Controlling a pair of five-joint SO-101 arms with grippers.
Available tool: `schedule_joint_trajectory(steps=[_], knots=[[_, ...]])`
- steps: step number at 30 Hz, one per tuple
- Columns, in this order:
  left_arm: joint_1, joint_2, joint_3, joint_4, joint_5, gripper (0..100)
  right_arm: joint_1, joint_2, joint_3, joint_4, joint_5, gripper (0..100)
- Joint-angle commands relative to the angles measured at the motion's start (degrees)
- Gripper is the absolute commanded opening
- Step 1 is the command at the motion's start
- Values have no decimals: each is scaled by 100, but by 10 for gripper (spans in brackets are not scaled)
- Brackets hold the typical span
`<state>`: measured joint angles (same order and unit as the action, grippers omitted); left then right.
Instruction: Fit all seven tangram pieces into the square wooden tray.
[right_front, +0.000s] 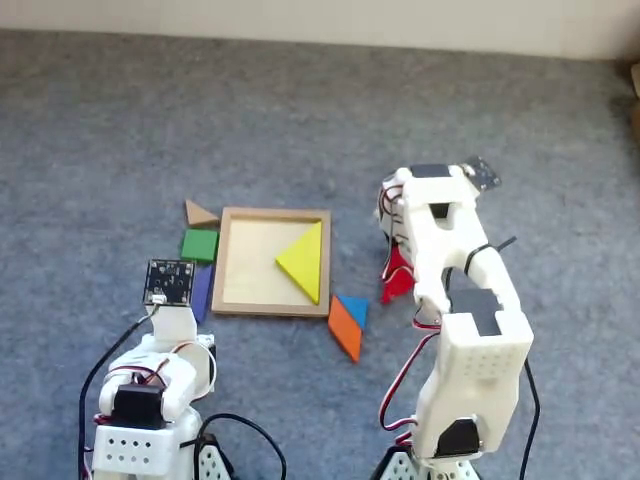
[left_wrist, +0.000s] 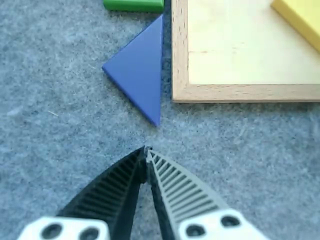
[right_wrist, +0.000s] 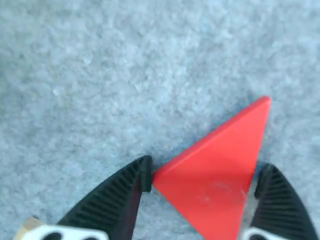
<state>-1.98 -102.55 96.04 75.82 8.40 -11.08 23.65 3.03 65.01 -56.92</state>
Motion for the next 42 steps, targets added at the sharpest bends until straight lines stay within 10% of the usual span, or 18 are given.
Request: schedule_joint_trajectory(steps=[1, 22, 30, 42], knots=[[-84, -110, 119, 18, 0, 5, -92, -101, -321, 92, 88, 241], [-84, -110, 119, 18, 0, 5, -57, -136, -330, 92, 1248, 187], [-84, -110, 119, 18, 0, 5, -171, -136, -330, 92, 1275, 402], [-84, -110, 119, 18, 0, 5, -734, -110, -295, 92, 1310, 411]])
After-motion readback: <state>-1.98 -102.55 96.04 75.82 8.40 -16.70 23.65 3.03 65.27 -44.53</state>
